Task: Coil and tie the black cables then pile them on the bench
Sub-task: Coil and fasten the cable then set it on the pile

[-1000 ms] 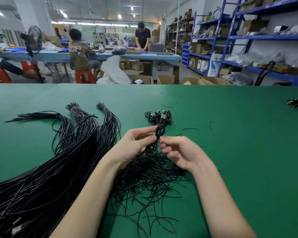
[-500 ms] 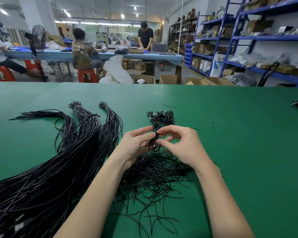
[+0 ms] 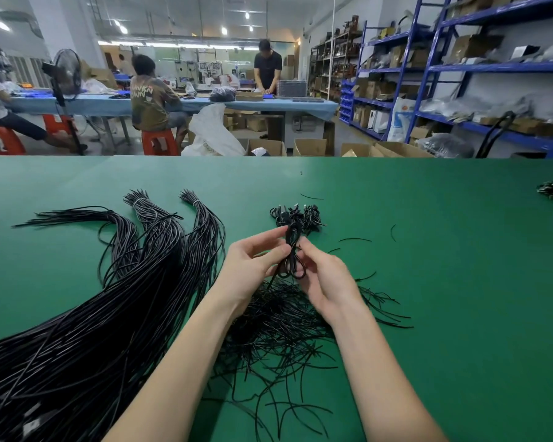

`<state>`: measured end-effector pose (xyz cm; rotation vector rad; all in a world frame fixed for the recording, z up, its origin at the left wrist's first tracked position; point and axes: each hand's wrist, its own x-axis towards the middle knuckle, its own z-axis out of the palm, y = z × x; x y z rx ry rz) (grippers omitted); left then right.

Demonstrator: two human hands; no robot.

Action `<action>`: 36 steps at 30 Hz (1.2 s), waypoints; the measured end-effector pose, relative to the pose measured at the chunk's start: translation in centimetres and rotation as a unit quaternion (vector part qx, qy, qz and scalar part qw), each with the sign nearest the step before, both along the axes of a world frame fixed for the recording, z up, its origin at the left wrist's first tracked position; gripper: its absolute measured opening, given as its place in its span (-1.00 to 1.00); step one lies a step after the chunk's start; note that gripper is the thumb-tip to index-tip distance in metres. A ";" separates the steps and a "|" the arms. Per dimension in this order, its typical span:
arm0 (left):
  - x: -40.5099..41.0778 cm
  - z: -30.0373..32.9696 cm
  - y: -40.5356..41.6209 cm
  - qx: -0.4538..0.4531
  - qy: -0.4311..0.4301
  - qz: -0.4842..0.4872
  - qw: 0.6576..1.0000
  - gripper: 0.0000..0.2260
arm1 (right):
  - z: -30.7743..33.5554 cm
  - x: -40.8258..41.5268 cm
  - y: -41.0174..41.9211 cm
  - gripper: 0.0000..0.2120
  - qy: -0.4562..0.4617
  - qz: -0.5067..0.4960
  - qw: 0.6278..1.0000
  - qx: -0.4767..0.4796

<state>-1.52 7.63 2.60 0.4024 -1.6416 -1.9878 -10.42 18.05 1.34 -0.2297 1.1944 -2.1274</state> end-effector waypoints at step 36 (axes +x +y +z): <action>1.4 0.5 -1.8 0.075 -0.062 -0.089 0.991 -0.83 | 1.5 -1.5 3.2 -0.83 0.548 -0.040 0.806 0.220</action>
